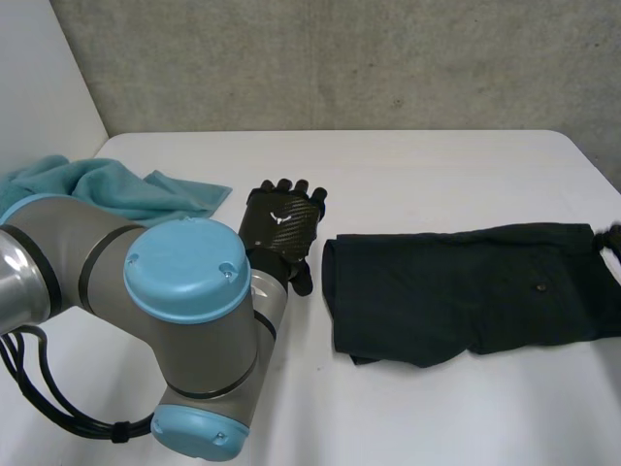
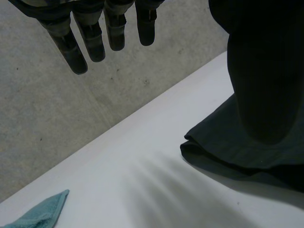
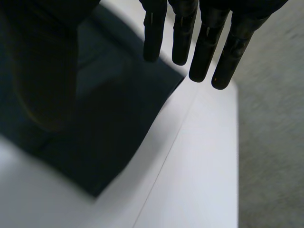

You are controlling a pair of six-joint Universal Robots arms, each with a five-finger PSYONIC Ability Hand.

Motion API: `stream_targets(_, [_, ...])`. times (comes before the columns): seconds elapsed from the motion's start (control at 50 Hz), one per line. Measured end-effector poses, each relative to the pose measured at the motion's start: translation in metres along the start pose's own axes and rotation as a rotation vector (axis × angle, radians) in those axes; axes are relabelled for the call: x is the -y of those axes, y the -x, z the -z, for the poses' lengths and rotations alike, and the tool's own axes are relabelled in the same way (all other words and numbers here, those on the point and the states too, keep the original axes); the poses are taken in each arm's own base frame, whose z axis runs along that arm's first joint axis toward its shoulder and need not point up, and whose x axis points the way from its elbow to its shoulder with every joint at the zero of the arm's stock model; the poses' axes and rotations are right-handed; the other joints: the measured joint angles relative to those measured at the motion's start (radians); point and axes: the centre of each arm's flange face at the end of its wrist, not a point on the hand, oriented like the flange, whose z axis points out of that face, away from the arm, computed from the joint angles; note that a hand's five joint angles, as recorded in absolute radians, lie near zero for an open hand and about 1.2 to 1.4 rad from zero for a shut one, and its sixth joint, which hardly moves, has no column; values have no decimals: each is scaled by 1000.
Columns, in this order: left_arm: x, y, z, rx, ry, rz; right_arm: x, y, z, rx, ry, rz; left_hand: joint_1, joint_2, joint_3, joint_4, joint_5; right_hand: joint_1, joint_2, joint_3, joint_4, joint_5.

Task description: Fold the laundry.

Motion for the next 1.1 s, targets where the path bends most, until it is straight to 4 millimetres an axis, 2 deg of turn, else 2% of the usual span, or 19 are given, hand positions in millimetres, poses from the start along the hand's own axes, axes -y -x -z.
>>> stream_targets(0.1, [-1,0,0,-2,2,0,-27,0,-2,70,37,11,0,0,0,0,0,7,0,5,5,4])
stream_targets(0.2, [-1,0,0,-2,2,0,-39,3,-6,115,17,-22,0,0,0,0,0,30,38,32,33,24])
stream_targets(0.42, [-2,0,0,-3,5,1,-47,4,-16,106,-24,-42,0,0,0,0,0,132,165,149,145,131])
stream_targets(0.52, [-4,0,1,-5,11,0,-50,3,-22,86,-41,-27,0,0,0,0,0,240,327,311,308,288])
stream_targets(0.56, [-5,0,1,-6,13,-1,-51,2,-23,79,-47,-20,0,0,0,0,0,359,529,516,507,471])
stream_targets(0.64, [-5,-1,2,-7,14,-1,-52,2,-25,72,-54,-12,0,0,0,0,0,468,721,705,705,652])
stream_targets(0.82, [-4,0,2,-7,13,-1,-48,-3,-28,50,-74,20,0,0,0,0,0,530,744,738,747,687])
stream_targets(0.9, [-3,0,3,-7,11,0,-41,-5,-29,35,-92,74,0,0,0,0,0,553,744,738,747,687])
stream_targets(0.96, [-3,0,4,-7,9,0,-25,1,-30,33,-127,155,0,0,0,0,0,577,744,741,747,687])
stream_targets(1.04, [-3,1,5,-6,12,0,7,16,-25,32,-202,285,0,0,0,0,0,607,744,744,747,706])
stream_targets(1.1, [-2,2,7,-4,11,0,37,35,-18,44,-282,386,0,0,0,0,0,607,744,748,747,710])
